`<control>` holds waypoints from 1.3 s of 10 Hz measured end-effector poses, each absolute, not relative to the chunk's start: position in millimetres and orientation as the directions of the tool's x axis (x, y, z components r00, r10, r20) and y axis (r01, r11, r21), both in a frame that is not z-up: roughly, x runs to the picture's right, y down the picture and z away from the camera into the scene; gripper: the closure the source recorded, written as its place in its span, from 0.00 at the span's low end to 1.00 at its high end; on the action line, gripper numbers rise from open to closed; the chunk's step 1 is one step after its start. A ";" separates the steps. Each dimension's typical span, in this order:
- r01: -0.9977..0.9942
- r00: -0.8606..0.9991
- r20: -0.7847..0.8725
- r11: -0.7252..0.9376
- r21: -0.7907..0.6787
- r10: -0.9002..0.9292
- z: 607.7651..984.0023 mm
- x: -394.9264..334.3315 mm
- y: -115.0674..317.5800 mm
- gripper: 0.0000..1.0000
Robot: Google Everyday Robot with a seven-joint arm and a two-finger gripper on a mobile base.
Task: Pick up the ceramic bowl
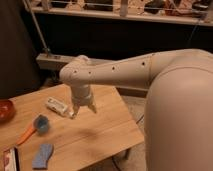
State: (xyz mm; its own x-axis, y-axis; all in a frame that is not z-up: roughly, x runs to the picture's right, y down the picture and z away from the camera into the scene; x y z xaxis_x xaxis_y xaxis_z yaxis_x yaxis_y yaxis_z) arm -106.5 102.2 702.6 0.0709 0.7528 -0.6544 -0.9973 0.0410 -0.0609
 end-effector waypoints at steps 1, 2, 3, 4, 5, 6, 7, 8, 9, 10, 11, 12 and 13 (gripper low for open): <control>-0.997 0.071 -0.654 0.041 -0.061 0.753 702.6 -106.7 102.2 0.35; -0.997 0.074 -0.655 0.046 -0.061 0.752 702.3 -108.0 101.6 0.35; -0.995 0.096 -0.648 0.066 -0.070 0.756 702.0 -118.3 99.1 0.35; -0.993 0.115 -0.639 0.081 -0.082 0.761 700.9 -129.1 95.4 0.35; -0.988 0.156 -0.624 0.115 -0.106 0.765 697.3 -154.0 89.4 0.35; -0.986 0.169 -0.620 0.127 -0.111 0.766 696.2 -164.7 87.1 0.35; -0.984 0.179 -0.615 0.141 -0.111 0.768 695.3 -180.0 83.6 0.35; -0.981 0.193 -0.612 0.160 -0.109 0.767 694.3 -202.0 81.3 0.35; -0.978 0.209 -0.609 0.173 -0.117 0.765 692.5 -219.5 80.2 0.35; -0.972 0.235 -0.601 0.195 -0.132 0.764 691.7 -241.8 78.7 0.35; -0.965 0.262 -0.590 0.211 -0.154 0.764 688.8 -265.0 77.5 0.35; -0.953 0.303 -0.562 0.232 -0.196 0.770 682.8 -301.7 72.8 0.35; -0.947 0.318 -0.548 0.237 -0.216 0.774 679.0 -319.3 69.8 0.35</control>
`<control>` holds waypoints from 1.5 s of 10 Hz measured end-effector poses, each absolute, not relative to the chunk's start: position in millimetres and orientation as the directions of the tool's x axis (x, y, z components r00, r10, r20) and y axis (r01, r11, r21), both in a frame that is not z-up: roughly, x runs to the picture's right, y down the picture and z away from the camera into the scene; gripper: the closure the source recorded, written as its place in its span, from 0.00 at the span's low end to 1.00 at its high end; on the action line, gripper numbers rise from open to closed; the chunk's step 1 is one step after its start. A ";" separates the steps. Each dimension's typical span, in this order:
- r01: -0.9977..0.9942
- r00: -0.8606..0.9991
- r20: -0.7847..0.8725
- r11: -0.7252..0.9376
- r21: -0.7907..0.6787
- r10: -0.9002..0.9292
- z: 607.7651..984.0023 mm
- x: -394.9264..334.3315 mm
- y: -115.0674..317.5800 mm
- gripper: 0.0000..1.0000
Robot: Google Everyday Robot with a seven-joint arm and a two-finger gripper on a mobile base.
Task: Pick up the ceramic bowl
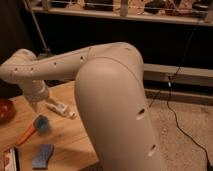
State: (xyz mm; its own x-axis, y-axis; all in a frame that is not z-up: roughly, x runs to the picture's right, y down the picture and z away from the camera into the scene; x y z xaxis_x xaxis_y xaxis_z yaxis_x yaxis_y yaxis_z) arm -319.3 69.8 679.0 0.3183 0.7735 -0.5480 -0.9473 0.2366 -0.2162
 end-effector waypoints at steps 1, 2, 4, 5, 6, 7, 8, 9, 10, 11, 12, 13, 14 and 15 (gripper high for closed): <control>-0.941 0.333 -0.529 0.238 -0.241 0.780 673.0 -341.7 64.4 0.35; -0.935 0.344 -0.510 0.238 -0.264 0.788 666.5 -365.3 58.2 0.35; -0.927 0.353 -0.488 0.229 -0.296 0.799 658.7 -396.8 49.6 0.35; -0.924 0.354 -0.481 0.223 -0.310 0.802 658.0 -409.8 45.2 0.35; -0.920 0.355 -0.472 0.212 -0.329 0.807 658.2 -423.5 40.8 0.35; -0.918 0.351 -0.467 0.199 -0.343 0.812 662.2 -433.8 37.4 0.35; -0.916 0.348 -0.463 0.189 -0.354 0.815 666.2 -441.7 35.3 0.35; -0.912 0.344 -0.459 0.174 -0.373 0.819 673.5 -453.4 33.5 0.35; -0.908 0.340 -0.458 0.159 -0.388 0.822 678.1 -460.0 32.2 0.35; -0.904 0.336 -0.459 0.144 -0.404 0.822 682.7 -465.5 32.1 0.35; -0.897 0.331 -0.463 0.123 -0.424 0.822 688.4 -472.2 32.6 0.35; -0.894 0.330 -0.466 0.114 -0.433 0.821 691.6 -475.6 33.6 0.35; -0.890 0.327 -0.470 0.099 -0.445 0.820 696.3 -480.2 35.6 0.35; -0.886 0.319 -0.476 0.080 -0.456 0.819 701.8 -485.1 37.8 0.35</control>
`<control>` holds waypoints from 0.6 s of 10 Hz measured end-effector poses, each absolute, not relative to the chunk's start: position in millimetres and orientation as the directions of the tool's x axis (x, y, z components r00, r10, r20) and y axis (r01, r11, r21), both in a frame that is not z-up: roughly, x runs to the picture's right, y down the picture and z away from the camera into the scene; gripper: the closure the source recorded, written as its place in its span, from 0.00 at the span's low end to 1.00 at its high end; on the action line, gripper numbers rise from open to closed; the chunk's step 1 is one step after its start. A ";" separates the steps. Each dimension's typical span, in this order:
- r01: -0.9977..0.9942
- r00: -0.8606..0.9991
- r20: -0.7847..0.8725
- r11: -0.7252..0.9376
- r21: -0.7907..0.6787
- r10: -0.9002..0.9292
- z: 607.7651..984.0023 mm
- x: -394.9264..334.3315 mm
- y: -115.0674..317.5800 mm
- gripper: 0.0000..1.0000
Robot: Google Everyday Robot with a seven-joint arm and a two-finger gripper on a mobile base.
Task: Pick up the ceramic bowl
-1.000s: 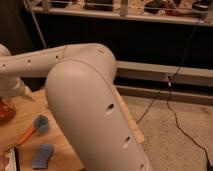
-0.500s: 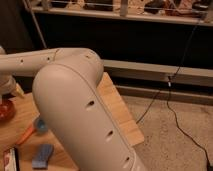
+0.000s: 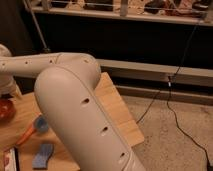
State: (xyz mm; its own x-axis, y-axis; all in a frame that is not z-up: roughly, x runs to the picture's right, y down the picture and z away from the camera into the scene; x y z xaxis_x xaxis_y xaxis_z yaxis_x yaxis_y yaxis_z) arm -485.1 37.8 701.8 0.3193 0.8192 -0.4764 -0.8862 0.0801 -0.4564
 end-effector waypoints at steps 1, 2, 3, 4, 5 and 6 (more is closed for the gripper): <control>-0.884 0.313 -0.482 0.066 -0.463 0.818 707.3 -489.1 40.5 0.35; -0.882 0.308 -0.487 0.054 -0.468 0.817 712.0 -493.1 43.2 0.35; -0.880 0.303 -0.491 0.042 -0.473 0.817 716.6 -496.4 45.3 0.35; -0.879 0.299 -0.493 0.035 -0.475 0.817 720.8 -498.8 47.3 0.35; -0.878 0.297 -0.495 0.031 -0.477 0.817 725.3 -501.6 49.5 0.35; -0.878 0.295 -0.492 0.030 -0.478 0.819 730.5 -505.1 50.9 0.35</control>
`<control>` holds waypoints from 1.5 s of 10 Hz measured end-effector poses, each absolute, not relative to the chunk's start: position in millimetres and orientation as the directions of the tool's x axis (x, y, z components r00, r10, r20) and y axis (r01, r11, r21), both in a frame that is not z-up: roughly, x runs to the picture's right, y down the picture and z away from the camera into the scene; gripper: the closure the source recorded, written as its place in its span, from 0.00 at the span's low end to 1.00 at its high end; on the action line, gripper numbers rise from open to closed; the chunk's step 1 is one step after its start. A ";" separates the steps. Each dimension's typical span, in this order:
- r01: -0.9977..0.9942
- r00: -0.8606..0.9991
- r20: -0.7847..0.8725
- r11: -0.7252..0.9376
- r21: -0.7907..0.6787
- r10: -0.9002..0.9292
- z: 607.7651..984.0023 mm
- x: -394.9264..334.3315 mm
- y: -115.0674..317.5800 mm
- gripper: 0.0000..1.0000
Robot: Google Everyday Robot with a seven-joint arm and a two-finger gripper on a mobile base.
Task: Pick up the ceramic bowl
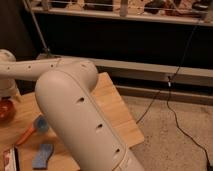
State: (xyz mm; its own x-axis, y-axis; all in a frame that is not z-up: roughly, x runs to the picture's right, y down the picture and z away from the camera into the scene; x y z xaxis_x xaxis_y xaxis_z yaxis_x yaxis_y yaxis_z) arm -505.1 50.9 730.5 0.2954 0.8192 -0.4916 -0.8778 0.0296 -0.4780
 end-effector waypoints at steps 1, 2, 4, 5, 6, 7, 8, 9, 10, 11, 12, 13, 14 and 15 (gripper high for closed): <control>-0.876 0.298 -0.488 0.032 -0.482 0.820 734.7 -511.6 54.4 0.35; -0.874 0.301 -0.485 0.034 -0.485 0.821 735.7 -516.1 56.6 0.35; -0.872 0.310 -0.479 0.045 -0.488 0.821 740.2 -523.8 61.5 0.35; -0.870 0.318 -0.475 0.054 -0.490 0.820 742.4 -528.1 64.2 0.35; -0.870 0.321 -0.473 0.058 -0.490 0.820 744.2 -530.6 64.9 0.35; -0.871 0.322 -0.472 0.063 -0.486 0.821 747.1 -532.3 65.1 0.35; -0.874 0.321 -0.469 0.067 -0.481 0.823 751.2 -535.3 63.7 0.35; -0.876 0.321 -0.469 0.070 -0.477 0.823 753.9 -537.0 63.4 0.35; -0.878 0.320 -0.468 0.073 -0.472 0.824 757.2 -539.6 63.2 0.35; -0.882 0.318 -0.469 0.075 -0.466 0.824 761.8 -542.6 63.6 0.35; -0.884 0.317 -0.469 0.077 -0.462 0.824 764.1 -544.1 63.7 0.35; -0.886 0.316 -0.470 0.078 -0.458 0.824 766.7 -546.8 64.1 0.35; -0.888 0.314 -0.471 0.080 -0.452 0.824 769.7 -548.9 64.6 0.35; -0.890 0.313 -0.471 0.081 -0.449 0.824 771.5 -550.3 64.8 0.35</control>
